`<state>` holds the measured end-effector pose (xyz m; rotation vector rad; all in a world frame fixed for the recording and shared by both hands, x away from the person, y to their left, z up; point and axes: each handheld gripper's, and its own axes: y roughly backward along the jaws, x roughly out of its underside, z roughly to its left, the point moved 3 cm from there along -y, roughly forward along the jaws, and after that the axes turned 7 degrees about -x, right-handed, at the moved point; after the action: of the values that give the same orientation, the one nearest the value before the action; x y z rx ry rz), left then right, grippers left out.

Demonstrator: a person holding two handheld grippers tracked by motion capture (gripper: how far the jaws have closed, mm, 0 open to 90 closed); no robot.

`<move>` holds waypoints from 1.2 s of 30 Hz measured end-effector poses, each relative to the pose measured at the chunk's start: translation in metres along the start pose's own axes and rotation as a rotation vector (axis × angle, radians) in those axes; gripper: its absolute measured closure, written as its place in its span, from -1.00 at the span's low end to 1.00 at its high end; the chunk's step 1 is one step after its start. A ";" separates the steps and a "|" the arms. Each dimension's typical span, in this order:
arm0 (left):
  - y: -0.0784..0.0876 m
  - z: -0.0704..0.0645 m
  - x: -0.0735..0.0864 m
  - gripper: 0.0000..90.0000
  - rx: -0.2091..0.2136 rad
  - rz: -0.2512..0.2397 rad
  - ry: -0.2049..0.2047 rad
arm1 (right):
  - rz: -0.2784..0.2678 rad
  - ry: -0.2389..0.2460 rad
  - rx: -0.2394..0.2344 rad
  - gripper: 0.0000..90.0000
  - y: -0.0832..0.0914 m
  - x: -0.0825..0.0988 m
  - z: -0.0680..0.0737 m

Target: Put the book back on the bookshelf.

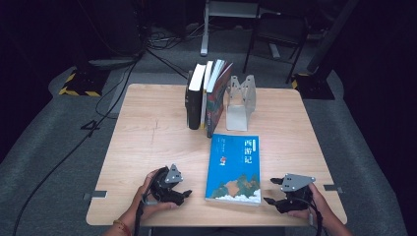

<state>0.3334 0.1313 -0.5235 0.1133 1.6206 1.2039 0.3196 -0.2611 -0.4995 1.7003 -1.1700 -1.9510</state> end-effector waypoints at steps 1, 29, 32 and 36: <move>0.000 0.000 0.000 -0.55 0.000 0.000 0.000 | 0.000 0.000 0.000 -0.34 0.000 0.000 0.000; 0.002 -0.010 -0.008 -0.58 0.021 0.009 -0.015 | -0.112 0.037 -0.010 -0.36 0.001 -0.024 0.003; 0.007 -0.020 -0.018 -0.59 0.059 -0.036 -0.011 | -0.137 0.034 0.001 -0.36 0.003 -0.029 0.002; 0.013 -0.040 -0.036 -0.56 0.088 -0.096 -0.045 | -0.161 0.036 0.013 -0.36 0.004 -0.035 0.000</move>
<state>0.3118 0.0902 -0.4923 0.1157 1.6215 1.0504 0.3269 -0.2396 -0.4730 1.8813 -1.0657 -1.9981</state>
